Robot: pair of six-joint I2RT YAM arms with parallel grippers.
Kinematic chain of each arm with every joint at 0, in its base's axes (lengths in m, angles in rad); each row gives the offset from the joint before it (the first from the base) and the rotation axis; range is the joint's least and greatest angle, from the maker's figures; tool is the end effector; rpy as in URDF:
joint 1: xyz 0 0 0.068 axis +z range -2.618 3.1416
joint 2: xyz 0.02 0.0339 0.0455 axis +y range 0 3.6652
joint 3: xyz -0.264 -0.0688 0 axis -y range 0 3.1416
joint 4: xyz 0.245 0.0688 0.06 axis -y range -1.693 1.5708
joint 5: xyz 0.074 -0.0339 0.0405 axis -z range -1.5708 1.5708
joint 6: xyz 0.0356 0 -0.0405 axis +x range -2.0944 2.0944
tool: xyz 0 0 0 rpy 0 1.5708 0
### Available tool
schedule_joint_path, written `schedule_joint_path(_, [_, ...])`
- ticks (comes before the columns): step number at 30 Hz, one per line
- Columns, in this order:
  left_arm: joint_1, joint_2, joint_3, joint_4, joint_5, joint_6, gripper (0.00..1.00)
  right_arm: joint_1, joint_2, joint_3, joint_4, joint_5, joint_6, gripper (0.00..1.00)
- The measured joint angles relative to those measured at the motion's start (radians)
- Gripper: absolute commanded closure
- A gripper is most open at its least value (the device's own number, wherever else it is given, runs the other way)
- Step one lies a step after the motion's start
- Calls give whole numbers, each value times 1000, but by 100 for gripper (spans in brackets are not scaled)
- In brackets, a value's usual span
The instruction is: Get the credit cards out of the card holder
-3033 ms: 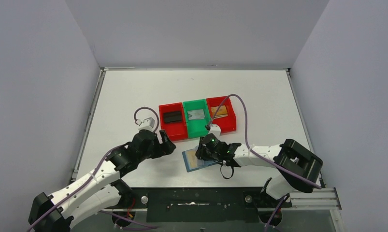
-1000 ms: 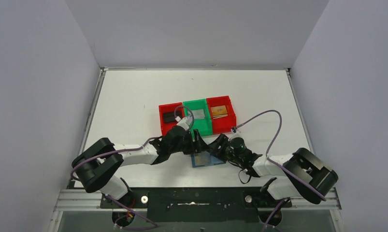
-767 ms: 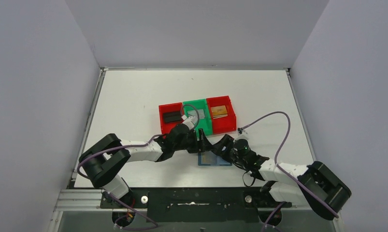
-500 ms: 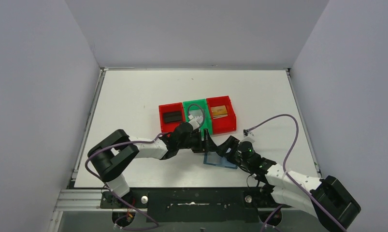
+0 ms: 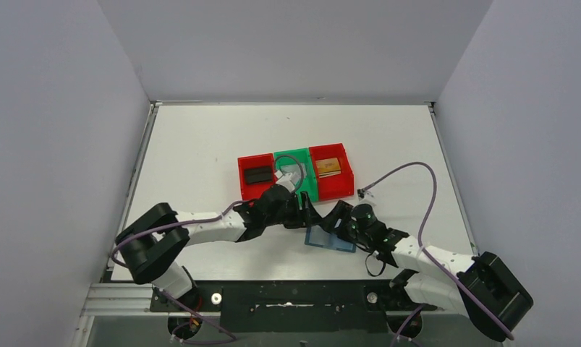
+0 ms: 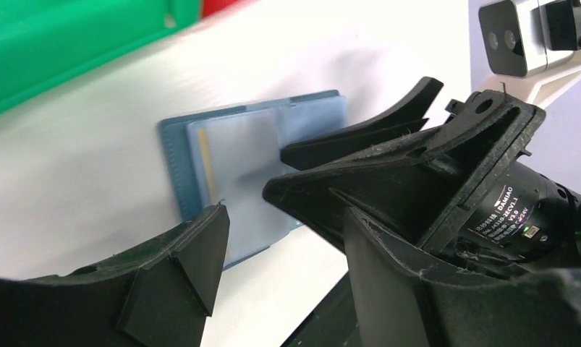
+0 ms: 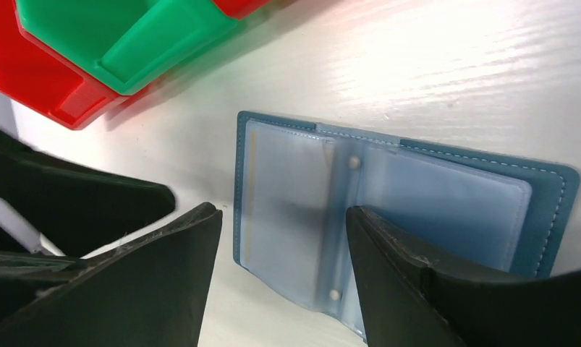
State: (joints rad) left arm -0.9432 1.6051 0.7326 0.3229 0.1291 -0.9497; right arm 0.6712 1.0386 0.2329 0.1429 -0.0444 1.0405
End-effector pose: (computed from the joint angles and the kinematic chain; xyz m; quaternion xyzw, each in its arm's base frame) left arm 0.1876 -0.2664 0.1712 0.0287 0.8707 -0.4286 0.2394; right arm 0.1442 0.1165 0.1384 0.1554 0.8850 0.3442 0.2724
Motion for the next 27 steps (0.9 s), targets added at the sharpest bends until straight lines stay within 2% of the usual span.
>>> schedule_joint_path(5, [-5, -182, -76, -121, -179, -16, 41, 41, 89, 92, -69, 19, -56, 30])
schedule_joint_path(15, [10, -542, -202, -397, -451, -66, 40, 204, 283, 312, -283, 215, -97, 30])
schedule_joint_path(21, [23, -694, -214, -511, -523, -68, 40, 301, 427, 454, -396, 348, -106, 36])
schedule_joint_path(27, [30, -772, -221, -590, -545, -68, 40, 364, 534, 556, -460, 433, -109, 44])
